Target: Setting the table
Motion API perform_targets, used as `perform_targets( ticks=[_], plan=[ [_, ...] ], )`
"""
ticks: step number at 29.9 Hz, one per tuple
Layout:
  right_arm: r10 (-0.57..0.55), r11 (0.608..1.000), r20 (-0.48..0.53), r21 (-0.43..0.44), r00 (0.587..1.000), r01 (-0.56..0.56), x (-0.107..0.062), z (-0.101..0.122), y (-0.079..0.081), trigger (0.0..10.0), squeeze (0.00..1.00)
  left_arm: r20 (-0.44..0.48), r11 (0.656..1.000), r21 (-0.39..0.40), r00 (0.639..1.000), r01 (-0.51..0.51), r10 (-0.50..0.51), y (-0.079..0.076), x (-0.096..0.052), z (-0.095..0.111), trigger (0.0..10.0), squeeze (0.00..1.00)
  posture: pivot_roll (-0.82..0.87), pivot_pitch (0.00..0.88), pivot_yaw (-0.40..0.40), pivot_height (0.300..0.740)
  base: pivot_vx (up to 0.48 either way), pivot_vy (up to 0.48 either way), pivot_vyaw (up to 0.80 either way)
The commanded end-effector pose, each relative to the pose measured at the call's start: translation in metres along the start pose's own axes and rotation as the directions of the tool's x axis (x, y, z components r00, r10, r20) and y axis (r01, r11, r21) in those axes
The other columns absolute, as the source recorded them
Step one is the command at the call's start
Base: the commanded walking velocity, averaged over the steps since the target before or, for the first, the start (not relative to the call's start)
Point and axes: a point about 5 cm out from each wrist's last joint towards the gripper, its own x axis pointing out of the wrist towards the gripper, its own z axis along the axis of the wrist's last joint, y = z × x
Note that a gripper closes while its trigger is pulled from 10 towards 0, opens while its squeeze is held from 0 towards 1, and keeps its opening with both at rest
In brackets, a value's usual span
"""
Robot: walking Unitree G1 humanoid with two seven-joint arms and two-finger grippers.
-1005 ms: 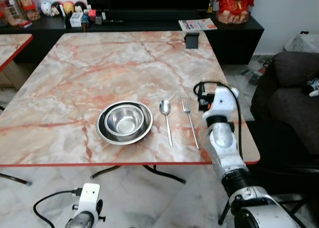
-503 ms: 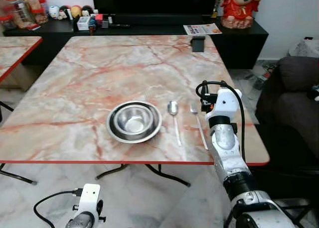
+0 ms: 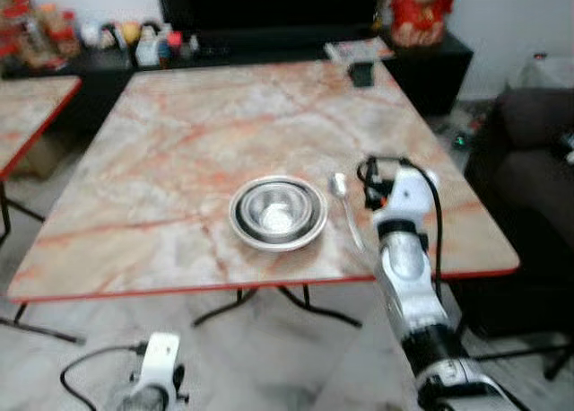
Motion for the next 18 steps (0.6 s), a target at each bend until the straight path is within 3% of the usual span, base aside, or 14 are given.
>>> perform_targets(
  ticks=[1, 18],
  plan=[
    [0.008, 1.000, 0.017, -0.008, 1.000, -0.008, 0.0028, 0.0056, 0.0003, 10.0, 0.00, -0.015, 1.000, 0.002, 1.000, -0.004, 0.004, 0.0017, -0.0011, -0.0039, 10.0, 0.00, -0.01, 0.079, 0.060, 0.740, 0.000, 0.480, 0.00],
    [0.031, 0.999, 0.028, -0.009, 0.999, -0.031, -0.0012, 0.0065, 0.0007, 10.0, 0.00, -0.013, 1.000, 0.004, 1.000, -0.001, 0.001, -0.0010, -0.0018, -0.0058, 10.0, 0.00, 0.00, 0.073, 0.041, 0.740, 0.000, 0.480, 0.00]
  ],
)
